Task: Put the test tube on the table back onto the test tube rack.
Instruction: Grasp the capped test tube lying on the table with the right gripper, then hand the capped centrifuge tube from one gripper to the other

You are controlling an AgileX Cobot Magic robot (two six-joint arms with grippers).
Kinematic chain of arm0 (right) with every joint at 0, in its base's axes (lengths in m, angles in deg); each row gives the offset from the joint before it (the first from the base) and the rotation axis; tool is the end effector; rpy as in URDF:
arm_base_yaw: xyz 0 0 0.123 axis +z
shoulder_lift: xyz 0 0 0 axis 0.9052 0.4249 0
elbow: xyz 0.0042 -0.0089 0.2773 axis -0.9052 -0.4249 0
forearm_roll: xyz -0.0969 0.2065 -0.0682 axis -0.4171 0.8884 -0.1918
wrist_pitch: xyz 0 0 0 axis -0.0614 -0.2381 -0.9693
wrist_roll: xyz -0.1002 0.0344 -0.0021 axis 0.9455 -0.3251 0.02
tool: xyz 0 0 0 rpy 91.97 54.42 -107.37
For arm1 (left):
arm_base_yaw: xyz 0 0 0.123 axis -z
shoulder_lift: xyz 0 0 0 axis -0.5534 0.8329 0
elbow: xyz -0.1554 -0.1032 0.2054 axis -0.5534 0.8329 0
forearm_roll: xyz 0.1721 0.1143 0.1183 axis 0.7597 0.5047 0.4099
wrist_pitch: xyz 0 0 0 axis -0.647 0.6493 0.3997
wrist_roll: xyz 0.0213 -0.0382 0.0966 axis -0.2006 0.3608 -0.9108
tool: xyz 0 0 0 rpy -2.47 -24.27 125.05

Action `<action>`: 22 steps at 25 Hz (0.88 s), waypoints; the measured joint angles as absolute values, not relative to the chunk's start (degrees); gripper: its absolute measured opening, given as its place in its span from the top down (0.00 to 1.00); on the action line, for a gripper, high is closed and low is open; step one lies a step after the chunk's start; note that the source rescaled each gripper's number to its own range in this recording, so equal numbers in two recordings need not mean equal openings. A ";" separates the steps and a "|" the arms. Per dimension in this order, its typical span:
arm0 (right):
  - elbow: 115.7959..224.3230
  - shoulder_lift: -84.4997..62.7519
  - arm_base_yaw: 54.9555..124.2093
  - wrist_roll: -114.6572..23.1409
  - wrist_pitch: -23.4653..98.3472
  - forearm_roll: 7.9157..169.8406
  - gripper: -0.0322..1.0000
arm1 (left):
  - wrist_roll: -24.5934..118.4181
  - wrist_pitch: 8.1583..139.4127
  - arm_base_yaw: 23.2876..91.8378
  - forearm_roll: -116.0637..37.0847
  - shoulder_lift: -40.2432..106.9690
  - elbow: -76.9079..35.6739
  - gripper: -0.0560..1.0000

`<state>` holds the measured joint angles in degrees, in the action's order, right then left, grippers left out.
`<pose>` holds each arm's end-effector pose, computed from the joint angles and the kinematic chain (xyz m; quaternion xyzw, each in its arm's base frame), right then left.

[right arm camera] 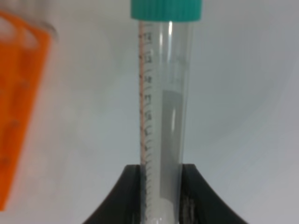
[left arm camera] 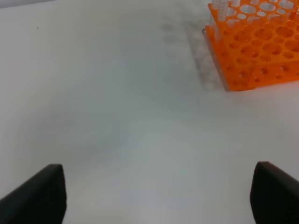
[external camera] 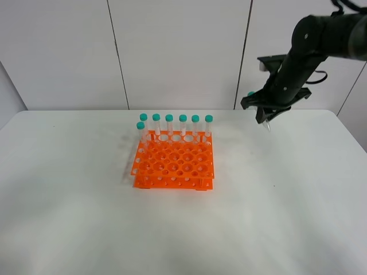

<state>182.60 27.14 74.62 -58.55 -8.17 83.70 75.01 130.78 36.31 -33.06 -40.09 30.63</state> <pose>0.4037 0.0737 0.2342 -0.1595 0.9688 0.0211 0.1886 0.0027 -0.0115 0.2627 0.0668 0.8494 -0.0468 0.5214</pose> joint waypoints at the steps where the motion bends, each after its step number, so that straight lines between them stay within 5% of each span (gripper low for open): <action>1: 183.18 25.84 74.62 -57.92 -8.28 84.69 0.94 | 75.01 130.78 36.31 -33.06 -40.09 30.63 0.00; 15: 183.88 12.27 74.97 -48.58 -7.73 104.24 0.94 | 75.01 130.78 36.31 -33.06 -40.09 30.63 0.00; 22: 183.88 11.28 85.82 -44.70 -4.52 105.04 0.94 | 75.01 130.78 36.31 -33.06 -40.09 30.63 0.00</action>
<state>183.88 11.28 85.82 -44.70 -4.52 105.04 75.01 130.78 36.31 -33.06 -40.09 30.63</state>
